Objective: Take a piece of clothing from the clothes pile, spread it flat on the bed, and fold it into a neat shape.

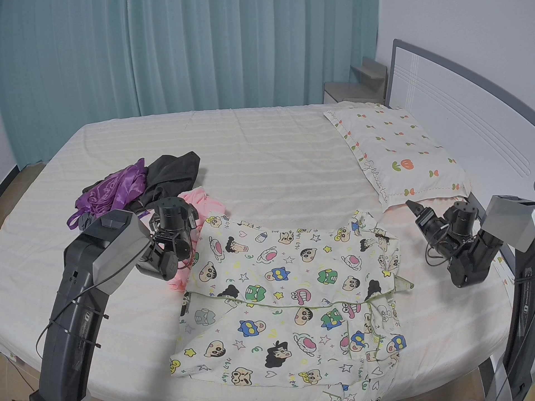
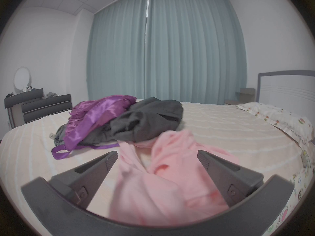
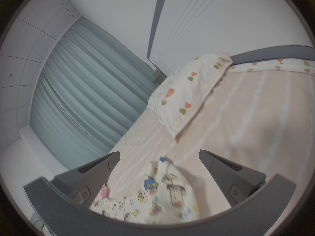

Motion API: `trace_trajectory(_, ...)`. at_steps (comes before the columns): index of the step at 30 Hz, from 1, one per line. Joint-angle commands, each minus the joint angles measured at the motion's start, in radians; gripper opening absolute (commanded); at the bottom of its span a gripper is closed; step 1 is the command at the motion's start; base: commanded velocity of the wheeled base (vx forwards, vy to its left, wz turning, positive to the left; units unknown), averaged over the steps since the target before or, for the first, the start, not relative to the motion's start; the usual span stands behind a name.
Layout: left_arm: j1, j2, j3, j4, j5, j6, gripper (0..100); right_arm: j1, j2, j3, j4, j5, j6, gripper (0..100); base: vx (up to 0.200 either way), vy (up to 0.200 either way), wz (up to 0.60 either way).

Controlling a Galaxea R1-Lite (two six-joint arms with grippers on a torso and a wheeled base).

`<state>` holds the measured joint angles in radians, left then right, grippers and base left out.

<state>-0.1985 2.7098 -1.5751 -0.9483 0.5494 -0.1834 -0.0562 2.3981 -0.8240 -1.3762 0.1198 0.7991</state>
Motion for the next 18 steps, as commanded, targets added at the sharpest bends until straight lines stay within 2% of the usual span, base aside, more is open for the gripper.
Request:
trace_trajectory(1, 0.034, -0.239, 0.199, 0.029, -0.025, -0.134, 100, -0.106, -0.154, 0.381, -0.179, 0.167, -0.031, 100, 0.0, 0.0, 0.0)
trace_trajectory(4, 0.028, -0.308, 0.32, 0.029, -0.066, -0.202, 100, -0.114, -0.169, 0.479, -0.195, 0.208, -0.038, 100, 0.0, 0.0, 0.0)
trace_trajectory(6, 0.018, -0.387, 0.468, 0.028, -0.131, -0.278, 100, -0.125, -0.195, 0.553, -0.195, 0.267, -0.075, 100, 0.0, 0.0, 0.0)
trace_trajectory(7, 0.018, -0.387, 0.468, 0.028, -0.131, -0.278, 100, -0.125, -0.195, 0.553, -0.195, 0.267, -0.075, 100, 0.0, 0.0, 0.0)
trace_trajectory(8, 0.01, -0.441, 0.569, 0.026, -0.164, -0.344, 100, -0.134, -0.204, 0.599, -0.195, 0.32, -0.12, 100, 0.0, 0.0, 0.0)
trace_trajectory(9, 0.01, -0.441, 0.569, 0.026, -0.164, -0.344, 100, -0.134, -0.204, 0.599, -0.195, 0.32, -0.12, 100, 0.0, 0.0, 0.0)
trace_trajectory(10, -0.002, -0.499, 0.67, 0.025, -0.19, -0.41, 100, -0.134, -0.212, 0.643, -0.195, 0.365, -0.186, 100, 0.0, 0.0, 0.0)
trace_trajectory(12, -0.009, -0.533, 0.728, 0.023, -0.209, -0.446, 100, -0.133, -0.214, 0.665, -0.195, 0.383, -0.229, 100, 0.0, 0.0, 0.0)
trace_trajectory(14, -0.025, -0.613, 0.866, 0.02, -0.272, -0.531, 100, -0.122, -0.208, 0.697, -0.195, 0.416, -0.307, 100, 0.0, 0.0, 0.0)
trace_trajectory(18, -0.048, -0.676, 1.0, 0.013, -0.327, -0.616, 100, -0.06, -0.198, 0.694, -0.195, 0.431, -0.319, 100, 0.0, 0.0, 0.0)
